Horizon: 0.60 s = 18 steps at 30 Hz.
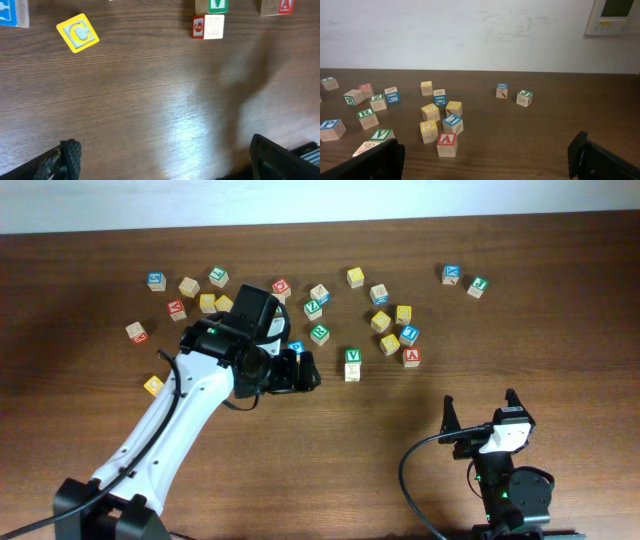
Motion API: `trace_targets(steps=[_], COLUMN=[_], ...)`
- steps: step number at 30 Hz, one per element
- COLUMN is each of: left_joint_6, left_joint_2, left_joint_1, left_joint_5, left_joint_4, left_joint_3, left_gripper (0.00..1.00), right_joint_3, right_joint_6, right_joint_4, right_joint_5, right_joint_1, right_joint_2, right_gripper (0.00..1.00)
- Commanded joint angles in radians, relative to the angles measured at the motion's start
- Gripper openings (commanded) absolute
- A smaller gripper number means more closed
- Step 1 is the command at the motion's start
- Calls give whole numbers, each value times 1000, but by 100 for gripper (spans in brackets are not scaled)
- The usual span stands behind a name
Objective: Spell out ICRA
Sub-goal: 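Move the left gripper forward over the red I block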
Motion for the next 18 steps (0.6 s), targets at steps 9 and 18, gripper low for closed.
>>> trace_targets(steps=[9,18], left_joint_6=[-95,-94], left_joint_2=[3,3], left_joint_1=[168,103], left_joint_5=[-270,-109], left_joint_4=[57,53], left_joint_3=[17,-55], left_gripper=[99,99], right_joint_3=[-5,-5], right_joint_6=[-6,-6], right_joint_4=[-5,-5], right_joint_5=[5,5], right_joint_1=[-7,-7], right_joint_2=[-6,-6], right_gripper=[98,98])
